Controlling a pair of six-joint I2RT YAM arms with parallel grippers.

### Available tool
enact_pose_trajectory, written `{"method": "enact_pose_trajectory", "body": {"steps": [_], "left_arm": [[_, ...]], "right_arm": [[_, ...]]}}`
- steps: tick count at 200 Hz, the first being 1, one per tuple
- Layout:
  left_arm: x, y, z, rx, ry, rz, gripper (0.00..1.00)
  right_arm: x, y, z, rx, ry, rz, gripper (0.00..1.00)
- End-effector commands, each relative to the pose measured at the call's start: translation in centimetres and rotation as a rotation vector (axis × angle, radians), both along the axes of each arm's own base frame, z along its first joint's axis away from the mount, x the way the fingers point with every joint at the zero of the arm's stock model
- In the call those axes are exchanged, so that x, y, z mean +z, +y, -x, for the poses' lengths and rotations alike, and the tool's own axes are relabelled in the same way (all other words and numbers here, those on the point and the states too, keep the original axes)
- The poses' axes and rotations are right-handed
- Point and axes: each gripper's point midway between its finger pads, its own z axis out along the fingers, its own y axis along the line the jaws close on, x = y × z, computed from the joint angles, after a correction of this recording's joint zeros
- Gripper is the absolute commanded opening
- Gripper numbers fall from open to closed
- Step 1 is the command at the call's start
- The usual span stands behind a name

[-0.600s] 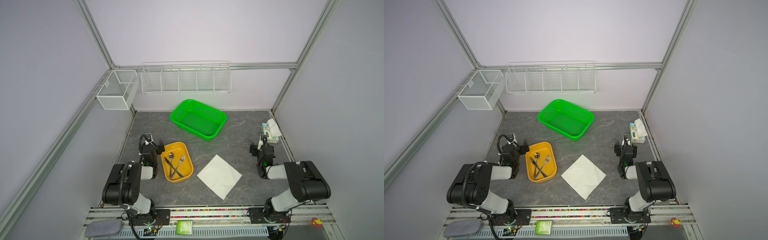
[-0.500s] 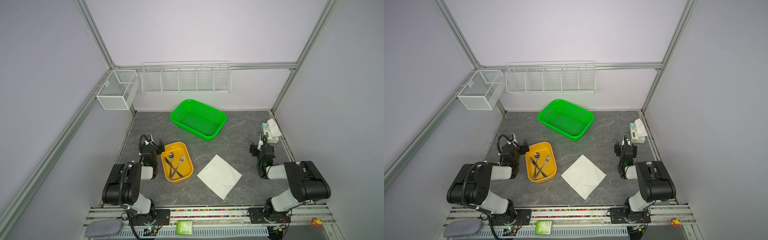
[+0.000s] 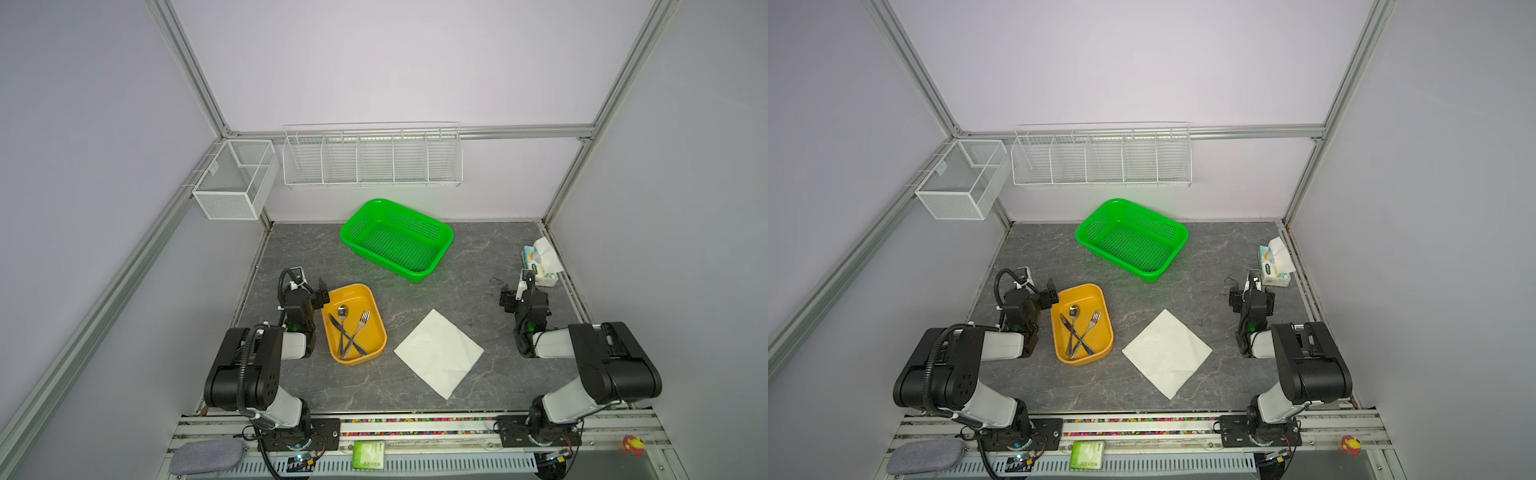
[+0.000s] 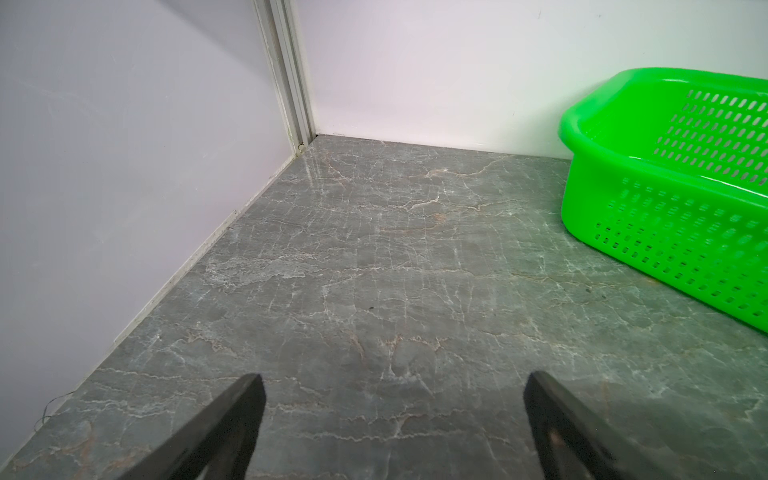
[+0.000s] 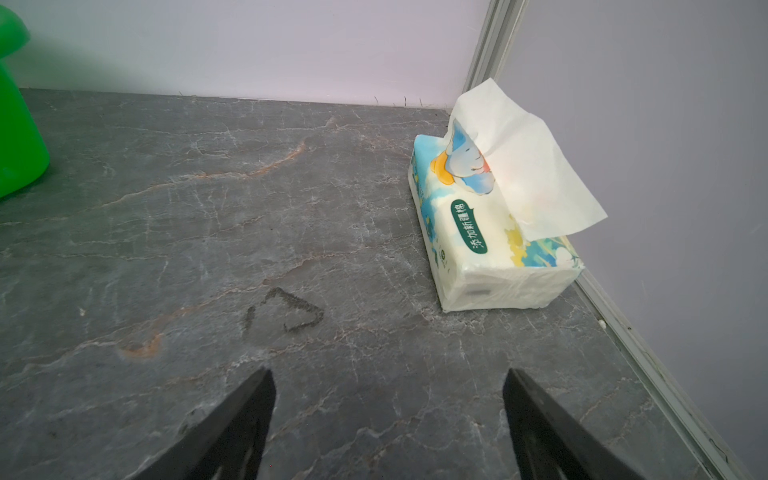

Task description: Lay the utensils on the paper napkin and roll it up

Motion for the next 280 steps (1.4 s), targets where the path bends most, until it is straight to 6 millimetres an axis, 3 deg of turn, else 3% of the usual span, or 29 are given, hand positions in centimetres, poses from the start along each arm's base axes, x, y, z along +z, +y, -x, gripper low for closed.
{"method": "enact_pose_trajectory", "body": {"steps": [1,57,75,88,116,153,167,183,202,210,228,232,247,280], "left_arm": [[0.7,0.0,-0.6,-0.01,-0.016,-0.011,0.98],[0.8,0.0,-0.4,-0.011,-0.023,-0.012,0.98],[1.2,0.1,-0.1,-0.005,-0.047,-0.004,0.98],[1.5,0.4,0.2,0.012,-0.056,0.0,0.99],[3.5,1.3,0.8,0.068,-0.066,0.008,0.99],[7.4,2.9,1.9,0.188,-0.06,0.095,0.99],[8.3,3.7,2.8,0.275,-0.05,0.204,0.99],[8.3,4.4,4.4,0.38,-0.017,0.35,0.99],[8.4,0.6,4.3,0.152,0.052,0.434,0.99],[8.3,-0.5,4.7,0.107,0.074,0.486,0.99],[7.7,-2.2,5.9,0.035,0.118,0.578,0.99],[7.5,-2.5,6.2,0.022,0.126,0.59,0.99],[7.1,-3.5,7.3,-0.02,0.136,0.643,0.99],[7.1,-4.5,9.3,-0.075,0.141,0.683,0.99]], "right_arm": [[1.1,-0.1,-0.4,-0.004,-0.034,-0.011,0.89],[1.2,-0.1,-0.3,0.0,-0.039,-0.011,0.89],[1.4,1.6,-0.5,0.1,-0.03,-0.002,0.89],[1.5,1.7,-0.4,0.102,-0.039,-0.001,0.89],[3.0,1.4,-0.1,0.083,-0.061,0.006,0.89],[5.8,2.2,0.5,0.055,0.159,-0.157,0.89],[6.5,4.5,0.9,0.145,0.237,-0.287,0.89],[7.5,9.0,1.5,0.35,0.281,-0.455,0.91],[8.2,13.5,3.0,0.52,0.355,-0.671,1.0],[8.1,15.6,4.0,0.591,0.399,-0.742,0.96],[6.6,19.2,6.3,0.671,0.528,-0.805,0.87],[6.0,20.8,7.4,0.706,0.572,-0.799,0.86],[4.4,23.3,9.6,0.752,0.66,-0.774,0.81],[0.9,26.2,13.2,0.775,0.803,-0.677,0.72]]}}
